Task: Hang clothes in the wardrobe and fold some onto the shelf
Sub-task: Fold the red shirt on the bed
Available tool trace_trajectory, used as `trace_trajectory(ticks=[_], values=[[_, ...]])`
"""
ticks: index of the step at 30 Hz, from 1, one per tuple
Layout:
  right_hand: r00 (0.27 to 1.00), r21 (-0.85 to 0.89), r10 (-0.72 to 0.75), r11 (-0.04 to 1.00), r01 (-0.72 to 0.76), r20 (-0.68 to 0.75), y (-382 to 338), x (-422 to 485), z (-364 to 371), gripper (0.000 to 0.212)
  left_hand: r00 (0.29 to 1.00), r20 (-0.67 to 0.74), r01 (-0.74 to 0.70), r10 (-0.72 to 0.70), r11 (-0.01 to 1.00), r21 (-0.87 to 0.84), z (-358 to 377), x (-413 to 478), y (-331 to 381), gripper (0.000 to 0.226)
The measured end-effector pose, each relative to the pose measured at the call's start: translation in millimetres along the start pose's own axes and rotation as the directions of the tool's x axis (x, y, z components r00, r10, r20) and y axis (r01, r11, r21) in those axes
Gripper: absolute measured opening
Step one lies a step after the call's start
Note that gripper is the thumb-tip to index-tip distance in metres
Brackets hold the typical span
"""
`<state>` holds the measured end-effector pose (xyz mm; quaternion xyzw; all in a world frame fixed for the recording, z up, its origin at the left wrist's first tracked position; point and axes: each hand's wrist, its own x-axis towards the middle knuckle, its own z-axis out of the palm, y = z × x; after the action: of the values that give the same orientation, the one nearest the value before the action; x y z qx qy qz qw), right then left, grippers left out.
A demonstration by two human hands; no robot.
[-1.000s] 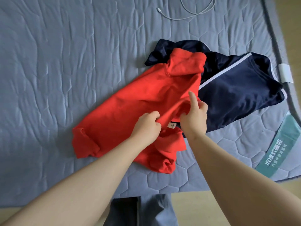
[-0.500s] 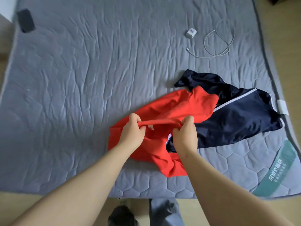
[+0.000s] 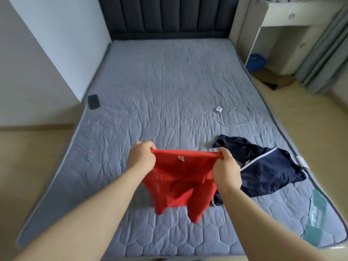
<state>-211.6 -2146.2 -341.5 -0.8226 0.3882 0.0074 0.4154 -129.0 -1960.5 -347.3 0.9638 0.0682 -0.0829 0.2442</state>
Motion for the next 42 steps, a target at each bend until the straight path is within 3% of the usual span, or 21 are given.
trace_trajectory(ticks=[4, 8, 10, 14, 16, 19, 25, 31, 34, 42], values=[[0.997, 0.115, -0.052, 0.992, 0.057, -0.053, -25.1, -32.6, -18.0, 0.045, 0.996, -0.068, 0.053, -0.060, 0.993, -0.101, -47.8, -21.4, -5.6, 0.035], [0.987, 0.259, -0.117, 0.955, 0.142, -0.108, -42.1, -65.0, -34.1, 0.033, 0.975, -0.148, 0.100, -0.165, 0.923, -0.372, -81.4, -47.3, -9.2, 0.033], [0.979, 0.338, -0.151, 0.922, 0.189, -0.136, -47.1, -80.2, -42.7, 0.027, 0.975, -0.119, 0.092, -0.187, 0.829, -0.551, -91.5, -62.1, -7.7, 0.030], [0.956, 0.436, -0.208, 0.855, 0.282, -0.209, -51.2, -107.6, -63.9, 0.022, 0.985, 0.029, 0.117, -0.171, 0.537, -0.836, -106.1, -93.8, 4.4, 0.021], [0.940, 0.461, -0.244, 0.824, 0.330, -0.238, -53.4, -120.2, -73.8, 0.025, 0.980, -0.053, 0.046, -0.189, 0.482, -0.875, -114.0, -106.7, 10.0, 0.019], [0.917, 0.497, -0.288, 0.774, 0.393, -0.277, -56.5, -136.0, -84.5, 0.021, 0.930, -0.252, -0.092, -0.267, 0.494, -0.865, -126.0, -123.5, 17.1, 0.022], [0.864, 0.582, -0.329, 0.641, 0.501, -0.381, -60.7, -156.9, -104.1, 0.021, 0.818, -0.492, -0.314, -0.297, 0.486, -0.815, -146.1, -164.6, 38.9, 0.020], [0.824, 0.631, -0.285, 0.537, 0.560, -0.489, -69.3, -164.6, -107.2, 0.016, 0.747, -0.576, -0.428, -0.331, 0.423, -0.798, -159.5, -183.5, 48.1, 0.008], [0.821, 0.617, -0.285, 0.549, 0.563, -0.495, -72.9, -155.5, -97.7, 0.015, 0.755, -0.554, -0.379, -0.351, 0.455, -0.805, -157.2, -167.8, 41.2, 0.012], [0.942, 0.517, -0.219, 0.793, 0.323, -0.254, -48.5, -85.7, -13.2, 0.015, 0.847, -0.324, 0.025, -0.420, 0.642, -0.766, -82.2, -83.4, -7.0, 0.013]])
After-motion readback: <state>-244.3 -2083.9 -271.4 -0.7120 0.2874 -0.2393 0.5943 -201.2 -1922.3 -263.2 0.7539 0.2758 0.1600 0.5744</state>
